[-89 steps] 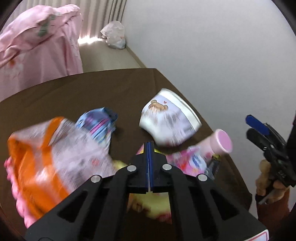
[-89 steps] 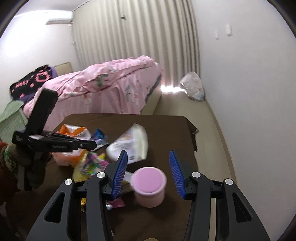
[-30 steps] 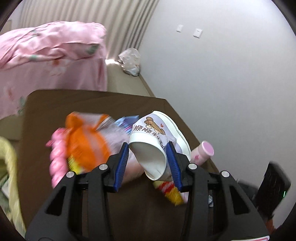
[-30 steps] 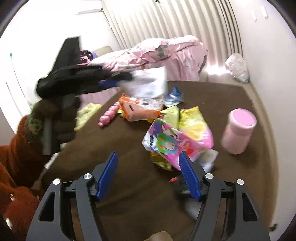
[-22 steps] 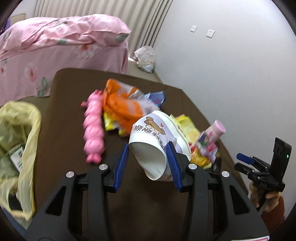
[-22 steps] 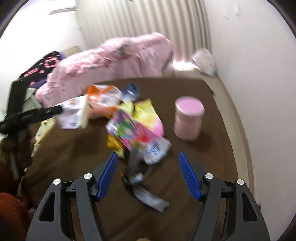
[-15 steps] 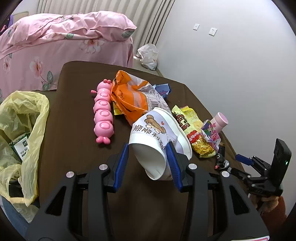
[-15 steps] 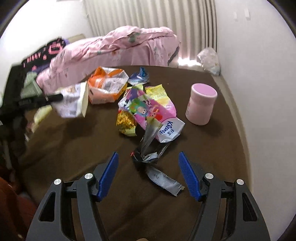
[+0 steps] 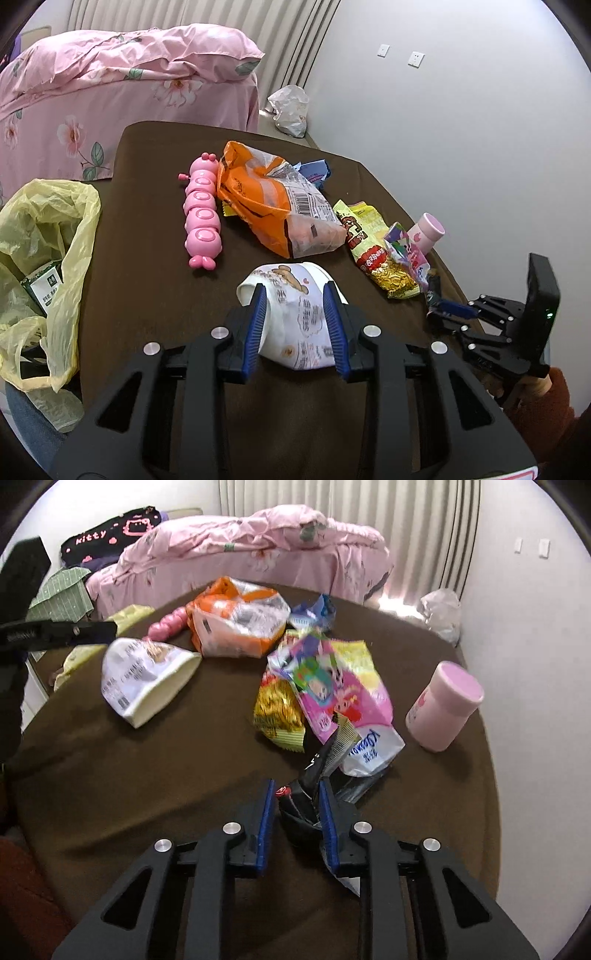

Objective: Collect trash
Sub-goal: 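Carry the cup and foil wrapper over the yellow bag with both tools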

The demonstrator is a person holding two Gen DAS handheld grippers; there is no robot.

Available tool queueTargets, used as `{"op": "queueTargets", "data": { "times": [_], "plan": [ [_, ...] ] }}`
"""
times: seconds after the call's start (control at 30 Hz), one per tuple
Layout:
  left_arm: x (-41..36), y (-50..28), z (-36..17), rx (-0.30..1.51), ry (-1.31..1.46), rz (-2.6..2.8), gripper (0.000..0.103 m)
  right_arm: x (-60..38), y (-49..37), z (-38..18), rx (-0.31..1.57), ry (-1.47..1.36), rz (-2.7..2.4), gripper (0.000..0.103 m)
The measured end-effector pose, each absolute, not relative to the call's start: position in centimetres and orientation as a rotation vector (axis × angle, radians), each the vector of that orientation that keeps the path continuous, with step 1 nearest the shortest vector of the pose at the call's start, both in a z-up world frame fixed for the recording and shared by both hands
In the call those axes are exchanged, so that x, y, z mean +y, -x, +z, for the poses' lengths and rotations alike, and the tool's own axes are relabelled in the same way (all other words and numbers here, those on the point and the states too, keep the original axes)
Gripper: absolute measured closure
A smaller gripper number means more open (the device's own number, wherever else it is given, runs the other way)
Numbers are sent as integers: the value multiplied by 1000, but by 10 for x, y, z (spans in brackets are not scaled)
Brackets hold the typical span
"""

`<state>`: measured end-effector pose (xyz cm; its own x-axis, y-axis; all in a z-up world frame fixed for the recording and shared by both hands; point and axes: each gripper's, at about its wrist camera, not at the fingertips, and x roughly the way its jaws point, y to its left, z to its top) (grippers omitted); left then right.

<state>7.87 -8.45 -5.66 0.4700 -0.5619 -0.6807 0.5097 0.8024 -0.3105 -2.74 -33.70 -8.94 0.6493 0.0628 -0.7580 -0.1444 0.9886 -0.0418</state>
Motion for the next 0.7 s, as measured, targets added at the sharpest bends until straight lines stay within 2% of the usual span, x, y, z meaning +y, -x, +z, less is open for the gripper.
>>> {"op": "queueTargets", "data": {
  "times": [0.07, 0.1, 0.17, 0.4, 0.47, 0.53, 0.7],
  "plan": [
    [-80, -79, -56, 860, 76, -654, 70, -335, 32, -77, 817, 72, 135, 81],
    [-78, -80, -57, 862, 79, -649, 60, -336, 33, -71, 794, 45, 148, 81],
    [-74, -83, -63, 894, 84, -634, 52, -337, 37, -60, 757, -4, 171, 81],
    [-89, -104, -93, 1003, 90, -594, 50, -335, 33, -45, 686, -74, 194, 81],
    [-95, -110, -97, 1034, 115, -617, 50, -333, 31, -48, 691, -67, 188, 81],
    [-99, -111, -97, 1027, 109, -623, 58, -332, 31, -49, 695, -67, 189, 81],
    [-93, -97, -80, 962, 107, -631, 67, -329, 30, -46, 682, -81, 202, 81]
  ]
}}
